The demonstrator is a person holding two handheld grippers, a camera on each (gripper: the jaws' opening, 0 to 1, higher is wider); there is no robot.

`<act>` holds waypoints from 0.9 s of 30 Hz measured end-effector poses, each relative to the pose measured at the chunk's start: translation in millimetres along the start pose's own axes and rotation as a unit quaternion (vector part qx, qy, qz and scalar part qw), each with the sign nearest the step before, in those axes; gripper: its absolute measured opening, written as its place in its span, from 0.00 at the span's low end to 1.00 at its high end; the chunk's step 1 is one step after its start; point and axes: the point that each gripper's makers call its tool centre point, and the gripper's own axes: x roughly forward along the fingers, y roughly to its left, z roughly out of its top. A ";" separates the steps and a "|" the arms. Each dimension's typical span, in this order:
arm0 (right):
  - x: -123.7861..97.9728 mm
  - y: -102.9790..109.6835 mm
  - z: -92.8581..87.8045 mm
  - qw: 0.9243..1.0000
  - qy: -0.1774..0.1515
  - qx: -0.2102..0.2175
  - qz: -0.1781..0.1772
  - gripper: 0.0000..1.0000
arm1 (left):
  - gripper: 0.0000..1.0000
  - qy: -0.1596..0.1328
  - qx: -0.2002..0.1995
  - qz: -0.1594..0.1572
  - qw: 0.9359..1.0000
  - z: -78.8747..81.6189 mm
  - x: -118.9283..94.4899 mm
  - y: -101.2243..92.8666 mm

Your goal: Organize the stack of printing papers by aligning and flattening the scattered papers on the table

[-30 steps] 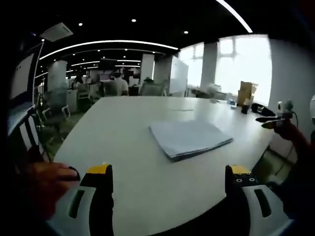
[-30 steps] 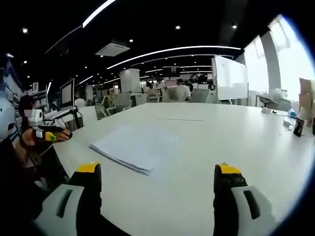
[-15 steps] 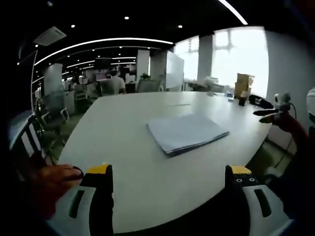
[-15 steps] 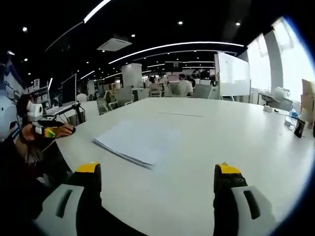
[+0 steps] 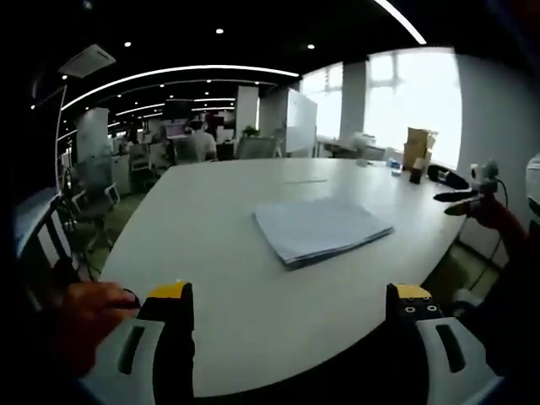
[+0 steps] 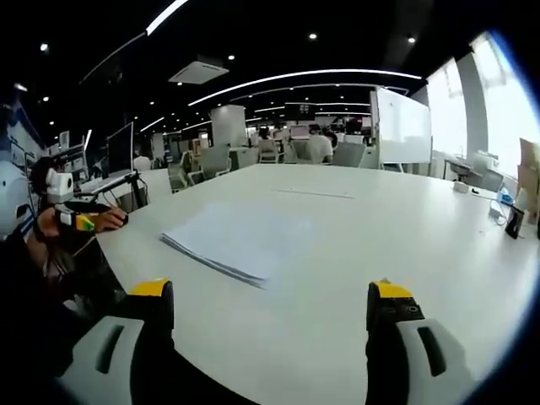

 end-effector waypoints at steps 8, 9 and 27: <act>0.7 0.8 1.4 1.000 -0.001 -0.002 0.001 0.90 | 0.97 0.001 -0.002 0.000 1.000 -1.4 0.2 -0.2; 0.7 0.9 1.8 1.000 -0.001 -0.002 0.001 0.90 | 0.97 0.001 -0.002 0.000 1.000 -1.3 0.1 -0.4; 1.5 5.1 2.0 1.000 0.001 -0.006 0.003 0.90 | 0.97 0.002 -0.003 -0.004 1.000 -2.4 0.0 -2.0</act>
